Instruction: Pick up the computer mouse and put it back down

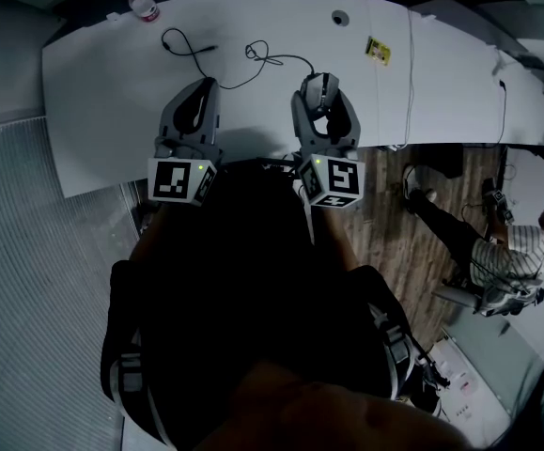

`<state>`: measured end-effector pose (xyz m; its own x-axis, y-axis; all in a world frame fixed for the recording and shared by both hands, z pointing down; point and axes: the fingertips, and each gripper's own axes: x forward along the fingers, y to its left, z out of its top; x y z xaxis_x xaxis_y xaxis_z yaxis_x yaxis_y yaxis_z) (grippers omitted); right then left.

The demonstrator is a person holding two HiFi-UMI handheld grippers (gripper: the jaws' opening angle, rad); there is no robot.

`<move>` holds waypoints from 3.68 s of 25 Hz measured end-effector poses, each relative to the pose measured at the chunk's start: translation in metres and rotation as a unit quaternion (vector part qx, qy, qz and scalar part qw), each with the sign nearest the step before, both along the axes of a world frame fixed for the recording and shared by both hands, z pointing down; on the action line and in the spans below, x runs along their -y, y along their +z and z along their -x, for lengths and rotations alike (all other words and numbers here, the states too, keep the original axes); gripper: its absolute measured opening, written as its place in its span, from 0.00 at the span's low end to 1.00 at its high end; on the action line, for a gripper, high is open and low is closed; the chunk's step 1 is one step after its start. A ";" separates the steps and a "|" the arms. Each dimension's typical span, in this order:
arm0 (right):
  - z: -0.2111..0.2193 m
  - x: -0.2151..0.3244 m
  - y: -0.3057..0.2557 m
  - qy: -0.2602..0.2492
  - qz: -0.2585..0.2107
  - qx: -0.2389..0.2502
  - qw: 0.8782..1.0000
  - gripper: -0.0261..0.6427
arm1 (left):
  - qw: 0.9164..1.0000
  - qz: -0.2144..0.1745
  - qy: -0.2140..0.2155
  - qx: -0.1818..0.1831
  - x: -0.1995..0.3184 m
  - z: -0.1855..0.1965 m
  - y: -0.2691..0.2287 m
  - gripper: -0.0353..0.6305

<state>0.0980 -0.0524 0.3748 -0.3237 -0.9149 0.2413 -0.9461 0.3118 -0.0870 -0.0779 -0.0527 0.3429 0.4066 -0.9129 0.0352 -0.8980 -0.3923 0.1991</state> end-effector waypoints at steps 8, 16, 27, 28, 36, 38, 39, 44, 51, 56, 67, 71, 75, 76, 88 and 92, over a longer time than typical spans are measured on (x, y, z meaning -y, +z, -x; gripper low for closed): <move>-0.007 0.014 0.015 -0.001 0.017 -0.003 1.000 0.47 | 1.000 0.001 0.001 -0.005 0.013 -0.009 -0.001 0.07; -0.013 0.031 0.030 -0.003 0.031 -0.005 0.999 0.47 | 1.000 0.005 -0.001 -0.009 0.027 -0.014 0.002 0.07; -0.019 0.040 0.048 -0.005 0.047 -0.013 0.999 0.47 | 1.000 0.009 -0.002 -0.010 0.033 -0.018 0.007 0.07; -0.019 0.040 0.051 -0.004 0.050 -0.014 0.999 0.47 | 1.000 0.009 -0.002 -0.011 0.033 -0.019 0.007 0.07; -0.022 0.044 0.072 -0.003 0.070 -0.020 0.997 0.47 | 1.000 0.014 -0.002 -0.006 0.034 -0.019 0.010 0.07; -0.024 0.044 0.075 -0.003 0.074 -0.023 0.997 0.47 | 1.000 0.014 -0.003 -0.006 0.033 -0.019 0.009 0.07; -0.024 0.044 0.076 -0.003 0.075 -0.023 0.997 0.47 | 1.000 0.014 -0.003 -0.005 0.032 -0.019 0.009 0.07; -0.026 0.045 0.087 -0.003 0.087 -0.029 0.996 0.47 | 1.000 0.012 -0.002 -0.003 0.031 -0.020 0.007 0.07; -0.028 0.045 0.106 -0.002 0.107 -0.037 0.994 0.47 | 1.000 0.012 -0.003 -0.005 0.031 -0.020 0.006 0.07; -0.030 0.042 0.120 -0.002 0.120 -0.043 0.992 0.47 | 1.000 0.012 -0.001 -0.004 0.027 -0.020 0.006 0.07; -0.039 0.040 0.154 0.008 0.154 -0.050 0.987 0.47 | 1.000 0.013 -0.002 -0.003 0.023 -0.018 0.008 0.07; -0.042 0.038 0.166 0.011 0.165 -0.052 0.985 0.47 | 1.000 0.014 -0.001 -0.003 0.021 -0.019 0.009 0.07; -0.045 0.037 0.179 0.012 0.178 -0.055 0.982 0.47 | 1.000 0.014 -0.002 -0.004 0.019 -0.019 0.009 0.07; -0.045 0.036 0.182 0.012 0.181 -0.056 0.982 0.47 | 1.000 0.014 -0.002 -0.004 0.019 -0.019 0.009 0.07; -0.051 0.029 0.213 0.017 0.214 -0.064 0.975 0.47 | 1.000 0.015 -0.001 -0.004 0.012 -0.017 0.008 0.07; -0.053 0.027 0.222 0.018 0.224 -0.064 0.972 0.47 | 1.000 0.015 -0.001 -0.003 0.010 -0.019 0.008 0.07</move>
